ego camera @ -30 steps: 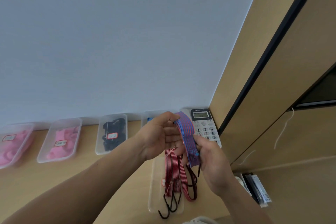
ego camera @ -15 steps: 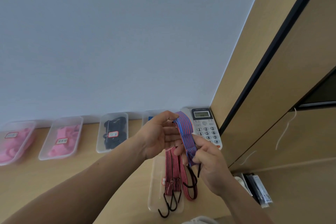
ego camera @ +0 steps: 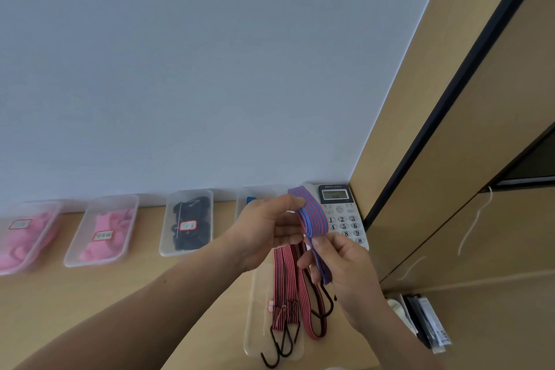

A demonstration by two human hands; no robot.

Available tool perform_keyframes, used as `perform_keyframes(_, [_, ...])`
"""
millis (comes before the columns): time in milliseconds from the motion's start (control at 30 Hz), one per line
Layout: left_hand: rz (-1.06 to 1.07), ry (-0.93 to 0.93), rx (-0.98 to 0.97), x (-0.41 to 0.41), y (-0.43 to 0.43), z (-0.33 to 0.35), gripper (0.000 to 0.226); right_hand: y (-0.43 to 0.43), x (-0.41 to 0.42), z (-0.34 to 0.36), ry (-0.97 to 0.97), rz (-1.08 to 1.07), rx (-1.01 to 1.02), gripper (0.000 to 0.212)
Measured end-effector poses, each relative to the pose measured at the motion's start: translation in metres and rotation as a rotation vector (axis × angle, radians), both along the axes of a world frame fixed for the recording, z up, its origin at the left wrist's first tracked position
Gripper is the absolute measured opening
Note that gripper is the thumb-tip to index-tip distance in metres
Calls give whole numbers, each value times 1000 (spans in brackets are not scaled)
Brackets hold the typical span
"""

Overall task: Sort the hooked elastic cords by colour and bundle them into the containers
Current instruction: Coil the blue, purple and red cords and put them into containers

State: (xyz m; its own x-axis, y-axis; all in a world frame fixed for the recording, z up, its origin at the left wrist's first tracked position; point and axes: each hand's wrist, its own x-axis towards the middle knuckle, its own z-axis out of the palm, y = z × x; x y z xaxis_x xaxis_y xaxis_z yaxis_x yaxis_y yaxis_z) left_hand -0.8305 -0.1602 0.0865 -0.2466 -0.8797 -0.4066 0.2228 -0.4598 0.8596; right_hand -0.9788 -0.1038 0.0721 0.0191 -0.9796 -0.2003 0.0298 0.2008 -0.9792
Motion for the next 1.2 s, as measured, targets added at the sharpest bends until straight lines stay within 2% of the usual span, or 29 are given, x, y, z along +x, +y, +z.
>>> perform_keyframes(133, [-3,-15,-115,2,-1,-1,39,0,2,1,-44,-11,54,22])
perform_keyframes(267, [28,-67,-230,3,0,-5,54,-2,3,1,-84,-9,73,24])
perform_keyframes(433, [33,-99,-278,5,-2,-5,59,-3,1,3,-174,39,65,27])
perform_keyframes(700, [-55,-204,-468,9,0,-4,45,-4,-2,3,-186,-8,132,28])
perform_keyframes(833, [-88,-414,-727,6,5,-4,55,-6,-4,0,-106,-49,171,19])
perform_keyframes(967, [-39,-676,-984,5,8,-12,61,-7,-2,-2,-71,-95,139,25])
perform_keyframes(1067, [-41,-864,-1197,6,10,-19,56,-7,0,0,-53,-87,76,30])
perform_keyframes(1200, [-65,-981,-1530,6,4,-35,42,-10,5,3,-291,-74,207,36])
